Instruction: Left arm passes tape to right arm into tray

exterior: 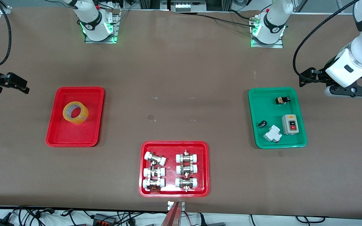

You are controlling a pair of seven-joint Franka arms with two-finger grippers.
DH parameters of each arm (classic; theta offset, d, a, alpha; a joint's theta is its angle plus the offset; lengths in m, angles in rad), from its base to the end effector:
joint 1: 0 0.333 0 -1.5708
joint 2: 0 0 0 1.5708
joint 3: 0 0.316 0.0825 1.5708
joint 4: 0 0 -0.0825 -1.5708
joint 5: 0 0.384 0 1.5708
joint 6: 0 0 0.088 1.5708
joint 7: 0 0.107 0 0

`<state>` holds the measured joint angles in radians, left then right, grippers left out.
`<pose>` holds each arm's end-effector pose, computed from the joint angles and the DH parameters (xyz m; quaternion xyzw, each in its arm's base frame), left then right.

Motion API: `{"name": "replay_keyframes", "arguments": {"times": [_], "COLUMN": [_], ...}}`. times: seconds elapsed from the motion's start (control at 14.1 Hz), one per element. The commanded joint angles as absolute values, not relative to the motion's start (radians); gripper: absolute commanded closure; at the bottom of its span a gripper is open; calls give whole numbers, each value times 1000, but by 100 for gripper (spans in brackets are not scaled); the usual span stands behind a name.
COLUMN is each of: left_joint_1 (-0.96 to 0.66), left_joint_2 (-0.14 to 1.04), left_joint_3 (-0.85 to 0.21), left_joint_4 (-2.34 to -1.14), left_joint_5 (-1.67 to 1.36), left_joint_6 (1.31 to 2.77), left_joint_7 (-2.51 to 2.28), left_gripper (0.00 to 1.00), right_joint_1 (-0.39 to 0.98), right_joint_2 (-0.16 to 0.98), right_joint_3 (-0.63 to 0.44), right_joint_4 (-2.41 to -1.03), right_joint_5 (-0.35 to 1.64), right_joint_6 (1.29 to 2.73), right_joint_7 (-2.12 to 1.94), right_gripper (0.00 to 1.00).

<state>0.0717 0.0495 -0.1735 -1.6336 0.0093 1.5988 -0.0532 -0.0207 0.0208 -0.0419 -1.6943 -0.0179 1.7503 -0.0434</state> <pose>0.5647 -0.0546 0.5699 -0.9988 0.0247 0.0416 0.0036 0.5714 -0.0372 0.5698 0.9998 -0.0081 0.0171 0.0102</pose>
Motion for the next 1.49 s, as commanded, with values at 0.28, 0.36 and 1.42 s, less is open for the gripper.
{"name": "replay_keyframes", "arguments": {"times": [0.28, 0.36, 1.42], "left_joint_1": [78, 78, 81], "left_joint_2": [38, 38, 40], "left_joint_3": [-176, -176, -175], "left_joint_4": [-1631, -1631, -1631], "left_joint_5": [-9, -9, -9], "left_joint_6": [1586, 1586, 1586], "left_joint_7": [-32, -32, -32], "left_gripper": [0, 0, 0], "right_joint_1": [-17, -17, -72], "right_joint_2": [-23, -23, -43], "right_joint_3": [-37, -37, 14], "right_joint_4": [-1747, -1746, -1732], "right_joint_5": [-25, -25, 6], "right_joint_6": [1769, 1769, 1723], "right_joint_7": [-26, -26, -37], "right_gripper": [0, 0, 0]}}
